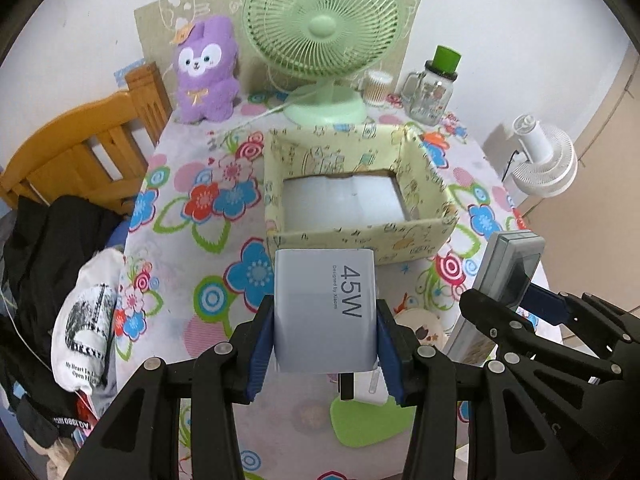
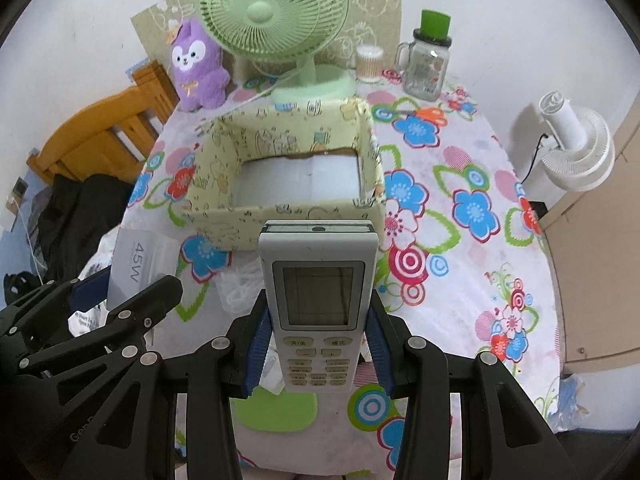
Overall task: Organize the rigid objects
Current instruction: 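Lift the remote and square charger and carry both over the fabric box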
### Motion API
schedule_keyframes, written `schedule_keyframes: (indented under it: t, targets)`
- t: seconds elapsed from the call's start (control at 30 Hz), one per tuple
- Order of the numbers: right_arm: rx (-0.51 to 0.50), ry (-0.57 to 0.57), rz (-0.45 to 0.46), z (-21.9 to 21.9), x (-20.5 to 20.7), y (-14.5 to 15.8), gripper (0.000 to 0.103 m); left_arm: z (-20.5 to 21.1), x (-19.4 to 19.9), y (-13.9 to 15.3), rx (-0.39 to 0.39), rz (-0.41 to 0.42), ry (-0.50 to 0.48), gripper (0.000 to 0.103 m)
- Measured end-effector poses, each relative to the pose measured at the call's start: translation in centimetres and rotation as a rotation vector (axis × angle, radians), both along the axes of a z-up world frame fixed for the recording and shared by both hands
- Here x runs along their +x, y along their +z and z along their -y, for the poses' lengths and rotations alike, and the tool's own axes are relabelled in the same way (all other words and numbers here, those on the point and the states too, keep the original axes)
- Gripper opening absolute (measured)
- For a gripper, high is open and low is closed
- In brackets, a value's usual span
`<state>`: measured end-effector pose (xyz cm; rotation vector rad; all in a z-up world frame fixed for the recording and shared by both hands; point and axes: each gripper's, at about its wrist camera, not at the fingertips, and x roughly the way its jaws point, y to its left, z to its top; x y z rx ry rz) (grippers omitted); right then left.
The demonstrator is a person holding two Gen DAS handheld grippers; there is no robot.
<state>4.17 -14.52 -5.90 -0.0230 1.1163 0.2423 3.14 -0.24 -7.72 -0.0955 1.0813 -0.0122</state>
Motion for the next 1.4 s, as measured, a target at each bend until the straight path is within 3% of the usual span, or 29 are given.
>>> schedule_keyframes:
  t: [0.53,1.0,1.4]
  targets:
    - [-0.007,0.001,0.05,0.3,0.9,2.8,0.047,0.5,0.9,2.2,0.017,0.061,-0.024,0.048]
    - [0.023,0.065,0.071,1.0,5.5,3.5,0.047,1.2,4.3,2.3,0.036,0.081,0.037,0.048]
    - [0.041,0.106,0.057,0.7,10.0,2.5,0.047,0.6,7.2,1.2,0.035,0.068,0.085,0.048]
